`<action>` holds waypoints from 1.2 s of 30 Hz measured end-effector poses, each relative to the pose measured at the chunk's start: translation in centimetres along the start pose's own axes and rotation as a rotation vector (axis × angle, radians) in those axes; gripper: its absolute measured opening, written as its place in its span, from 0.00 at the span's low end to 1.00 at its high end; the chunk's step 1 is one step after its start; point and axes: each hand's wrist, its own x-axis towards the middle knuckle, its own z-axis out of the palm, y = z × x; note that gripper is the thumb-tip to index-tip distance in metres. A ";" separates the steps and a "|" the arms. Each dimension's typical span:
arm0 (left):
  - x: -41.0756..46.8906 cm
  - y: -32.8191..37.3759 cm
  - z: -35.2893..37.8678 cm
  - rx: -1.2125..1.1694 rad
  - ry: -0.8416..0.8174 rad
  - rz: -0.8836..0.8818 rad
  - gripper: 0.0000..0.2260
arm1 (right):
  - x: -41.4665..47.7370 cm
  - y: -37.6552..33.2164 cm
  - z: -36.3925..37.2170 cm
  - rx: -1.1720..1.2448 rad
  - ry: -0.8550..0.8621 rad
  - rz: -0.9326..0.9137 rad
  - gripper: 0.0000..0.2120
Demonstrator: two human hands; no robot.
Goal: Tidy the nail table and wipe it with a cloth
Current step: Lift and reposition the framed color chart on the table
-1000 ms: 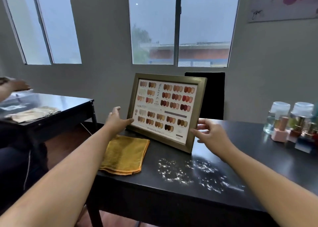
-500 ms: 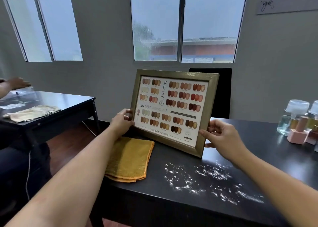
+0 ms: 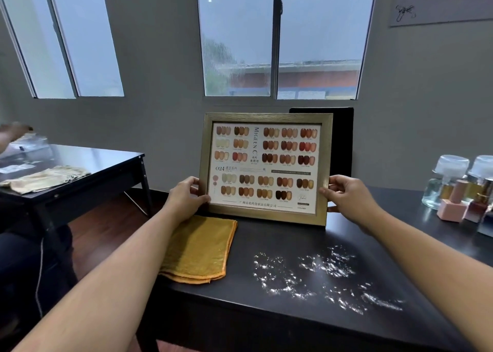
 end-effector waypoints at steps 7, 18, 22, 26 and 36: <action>-0.1 0.6 0.0 0.043 0.002 0.011 0.19 | 0.2 0.6 -0.6 0.043 -0.016 -0.027 0.08; 0.2 -0.1 0.1 0.075 0.013 0.032 0.20 | 4.1 2.3 0.8 0.083 -0.126 0.119 0.13; 0.8 -0.4 0.0 0.107 0.009 0.014 0.20 | 5.0 2.6 1.7 -0.012 -0.133 0.067 0.15; 1.6 0.1 0.1 0.122 -0.014 -0.013 0.21 | 5.1 3.2 1.5 -0.023 -0.148 0.030 0.18; 3.3 2.6 2.4 0.003 -0.092 -0.063 0.20 | 5.4 3.9 -1.4 -0.165 -0.101 -0.014 0.07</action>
